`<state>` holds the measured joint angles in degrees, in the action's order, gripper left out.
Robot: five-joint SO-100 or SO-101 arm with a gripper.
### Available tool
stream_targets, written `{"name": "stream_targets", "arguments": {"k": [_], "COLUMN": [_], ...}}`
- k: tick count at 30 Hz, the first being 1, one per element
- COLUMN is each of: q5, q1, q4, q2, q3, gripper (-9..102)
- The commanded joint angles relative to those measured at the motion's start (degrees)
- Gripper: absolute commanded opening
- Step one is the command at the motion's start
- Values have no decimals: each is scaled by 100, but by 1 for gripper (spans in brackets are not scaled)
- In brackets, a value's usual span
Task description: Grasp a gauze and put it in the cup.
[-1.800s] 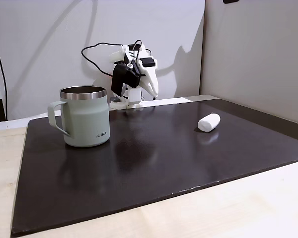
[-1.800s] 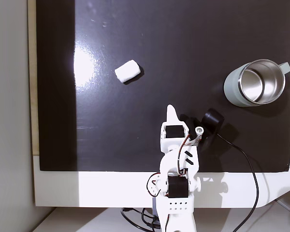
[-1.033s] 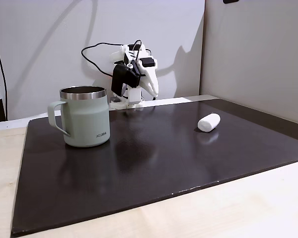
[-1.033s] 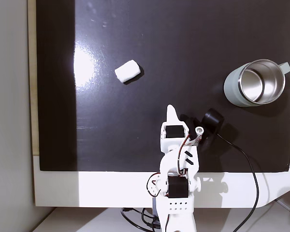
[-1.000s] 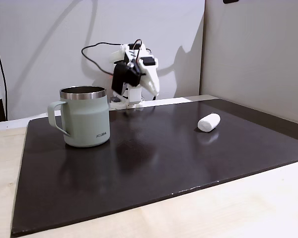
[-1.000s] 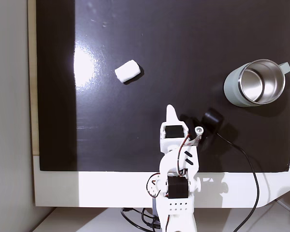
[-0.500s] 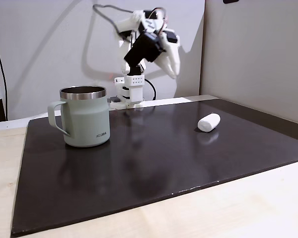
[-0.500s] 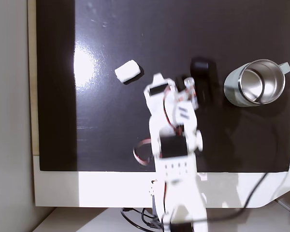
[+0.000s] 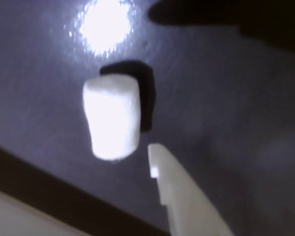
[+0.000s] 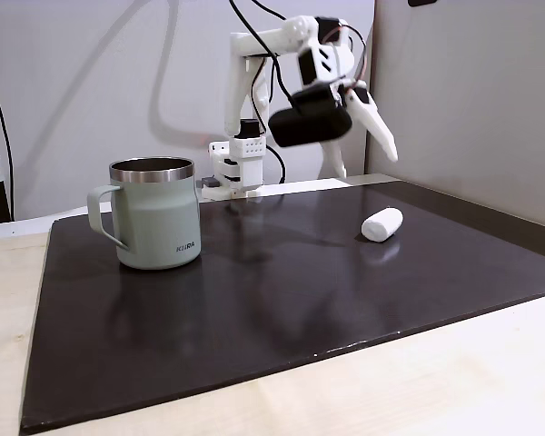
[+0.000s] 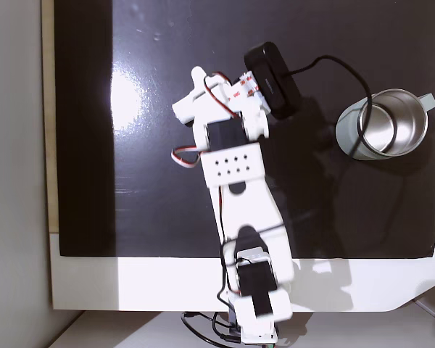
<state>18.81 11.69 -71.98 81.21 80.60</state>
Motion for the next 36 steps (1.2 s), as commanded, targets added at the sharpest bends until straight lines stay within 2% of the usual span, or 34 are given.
{"name": "stream_targets", "arguments": {"k": [1, 23, 27, 33, 36], "q5": [-114, -650, -738, -888, -914], "q1": [132, 773, 817, 800, 773], "q4": [-141, -501, -519, -598, -712], "q2": [-439, -2839, -2892, -2909, -2900], "q3": [-729, -2232, -2294, -2417, -2549], "gripper": [38, 34, 26, 4, 1]}}
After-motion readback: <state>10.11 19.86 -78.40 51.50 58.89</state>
